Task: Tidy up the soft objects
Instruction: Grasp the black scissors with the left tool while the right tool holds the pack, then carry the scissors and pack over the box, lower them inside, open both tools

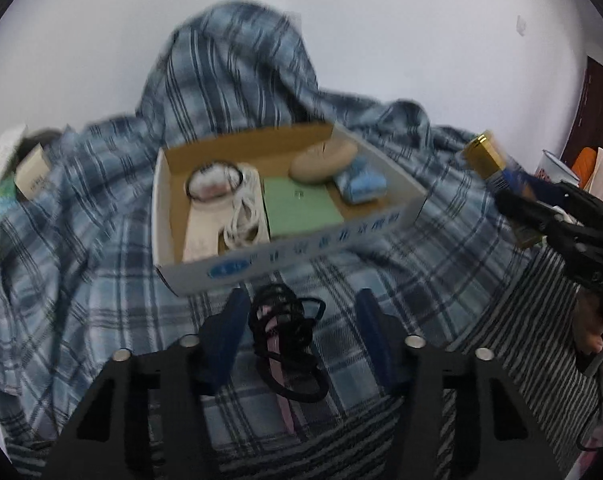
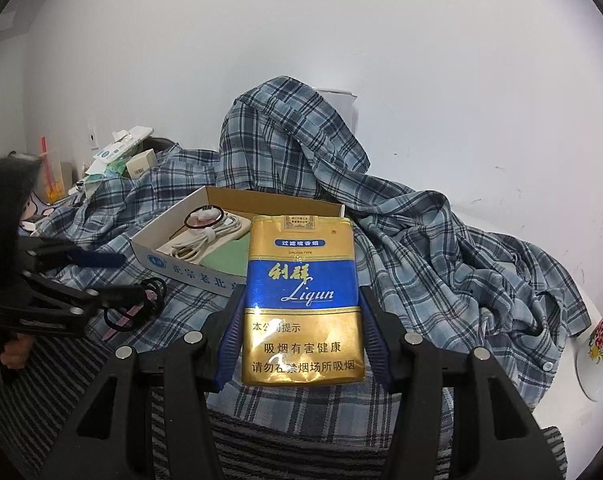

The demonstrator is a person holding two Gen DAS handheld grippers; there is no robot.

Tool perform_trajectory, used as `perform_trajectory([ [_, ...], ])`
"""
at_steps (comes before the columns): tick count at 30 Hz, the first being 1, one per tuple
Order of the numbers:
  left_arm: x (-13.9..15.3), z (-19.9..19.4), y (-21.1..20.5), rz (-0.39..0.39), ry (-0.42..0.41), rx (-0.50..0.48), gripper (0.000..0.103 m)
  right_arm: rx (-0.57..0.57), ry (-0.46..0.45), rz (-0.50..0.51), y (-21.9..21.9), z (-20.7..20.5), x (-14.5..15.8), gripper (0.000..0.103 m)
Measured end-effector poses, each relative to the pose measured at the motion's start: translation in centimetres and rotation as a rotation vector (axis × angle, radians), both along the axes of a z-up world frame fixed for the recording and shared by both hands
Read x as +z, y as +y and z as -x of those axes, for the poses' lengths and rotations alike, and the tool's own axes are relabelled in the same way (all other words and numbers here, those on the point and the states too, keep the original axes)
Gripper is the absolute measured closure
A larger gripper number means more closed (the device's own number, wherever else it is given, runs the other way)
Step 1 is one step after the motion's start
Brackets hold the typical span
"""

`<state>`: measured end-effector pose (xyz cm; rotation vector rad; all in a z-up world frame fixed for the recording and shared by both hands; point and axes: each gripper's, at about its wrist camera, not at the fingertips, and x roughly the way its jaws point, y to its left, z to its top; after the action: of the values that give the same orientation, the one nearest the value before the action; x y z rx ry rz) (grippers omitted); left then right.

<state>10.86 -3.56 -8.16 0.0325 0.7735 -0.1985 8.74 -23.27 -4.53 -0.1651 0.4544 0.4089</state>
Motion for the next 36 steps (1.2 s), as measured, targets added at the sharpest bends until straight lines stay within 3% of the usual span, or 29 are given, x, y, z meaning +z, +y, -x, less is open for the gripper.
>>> perform_trajectory([
  [5, -1.5, -1.6, 1.5, 0.062, 0.111, 0.051, 0.049, -0.003, 0.018, -0.022, -0.4, -0.3, -0.1, 0.051],
  [8, -2.0, -1.9, 1.4, 0.066, 0.141, 0.047, 0.057, -0.003, 0.024, -0.028, -0.6, -0.5, -0.1, 0.051],
  [11, -2.5, -2.2, 0.9, 0.052, 0.166, 0.033, 0.07, -0.005, 0.028, -0.032, -0.6, -0.6, -0.1, 0.051],
  [13, -2.4, -2.1, 0.9, 0.047, 0.158, 0.035, 0.082, -0.005, 0.03, -0.03, -0.5, -0.6, -0.1, 0.051],
  [16, -2.1, -1.9, 1.3, 0.064, 0.136, 0.033, 0.092, -0.005, 0.032, -0.028, -0.5, -0.6, -0.1, 0.051],
  [19, -1.1, -0.8, 1.5, 0.083, 0.06, 0.03, 0.093, -0.005, 0.034, -0.029, -0.5, -0.7, -0.2, 0.051],
  [23, 0.9, 1.7, 1.8, 0.112, -0.102, 0.013, 0.093, -0.008, 0.026, -0.034, -0.6, -0.5, -0.1, 0.051],
  [29, 3.1, 4.8, 1.6, 0.097, -0.306, 0.021, 0.093, -0.015, -0.038, -0.053, -1.0, 0.7, 0.4, 0.051],
  [36, 4.2, 7.1, 1.2, 0.055, -0.426, 0.026, 0.093, -0.004, -0.078, -0.056, -0.9, 1.4, 0.6, 0.051],
])
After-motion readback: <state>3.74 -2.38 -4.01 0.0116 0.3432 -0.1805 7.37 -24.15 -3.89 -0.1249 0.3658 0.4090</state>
